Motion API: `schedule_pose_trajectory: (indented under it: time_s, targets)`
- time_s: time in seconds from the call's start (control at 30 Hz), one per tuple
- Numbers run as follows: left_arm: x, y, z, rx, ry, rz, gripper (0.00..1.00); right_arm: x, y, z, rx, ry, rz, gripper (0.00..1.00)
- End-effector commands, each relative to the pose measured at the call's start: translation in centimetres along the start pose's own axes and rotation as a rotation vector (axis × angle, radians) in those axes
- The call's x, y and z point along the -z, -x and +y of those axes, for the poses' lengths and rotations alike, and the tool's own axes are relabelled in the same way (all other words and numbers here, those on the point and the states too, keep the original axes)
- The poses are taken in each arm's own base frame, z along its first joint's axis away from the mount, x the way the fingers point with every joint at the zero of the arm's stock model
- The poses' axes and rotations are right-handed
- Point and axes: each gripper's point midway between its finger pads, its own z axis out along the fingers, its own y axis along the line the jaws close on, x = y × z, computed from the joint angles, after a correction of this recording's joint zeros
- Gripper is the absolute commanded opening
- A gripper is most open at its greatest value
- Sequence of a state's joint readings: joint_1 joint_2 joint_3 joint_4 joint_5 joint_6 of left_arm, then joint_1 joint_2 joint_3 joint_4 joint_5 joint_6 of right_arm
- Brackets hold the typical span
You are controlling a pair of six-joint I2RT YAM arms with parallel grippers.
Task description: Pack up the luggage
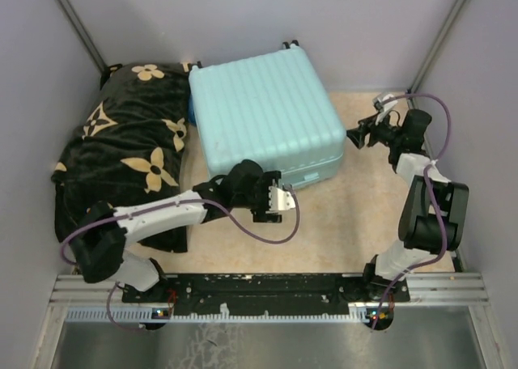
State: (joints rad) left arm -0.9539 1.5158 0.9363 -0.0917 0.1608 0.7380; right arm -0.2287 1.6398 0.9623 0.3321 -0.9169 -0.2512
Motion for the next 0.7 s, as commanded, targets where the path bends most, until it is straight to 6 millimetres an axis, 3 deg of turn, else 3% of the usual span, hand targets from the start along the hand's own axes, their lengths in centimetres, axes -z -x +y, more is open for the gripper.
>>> schedule_pose_trajectory:
  time_s: [0.0,0.07,0.17,0.3,0.37,0.5,0.67]
  targets:
    - [5.4,7.9,3.1,-0.044,0.072,-0.308,0.97,2.0,4.7,-1.7,0.118,-0.081,-0.078,0.69]
    - [7.1,9.7,3.7,-0.033,0.109,-0.38,1.0,2.2,5.2,-2.4,0.117,-0.104,-0.074,0.74]
    - [9.6,11.7,6.3,-0.001,0.216,-0.434,1.0,1.8,5.8,-3.7,0.104,-0.129,-0.07,0.83]
    - [12.2,11.4,13.0,0.227,0.344,-0.393,1.0,0.0,6.2,-6.3,0.021,-0.163,-0.056,0.96]
    - [12.9,9.0,17.1,0.384,0.398,-0.34,1.0,-1.1,6.8,-7.4,0.005,-0.171,-0.05,0.99]
    - [16.6,4.1,24.4,0.601,0.556,-0.311,1.0,-3.6,7.1,-8.8,-0.029,-0.176,-0.038,0.99]
    - [20.6,-4.2,29.7,0.914,0.732,-0.274,1.0,-6.6,7.8,-9.8,-0.114,-0.156,-0.065,0.99]
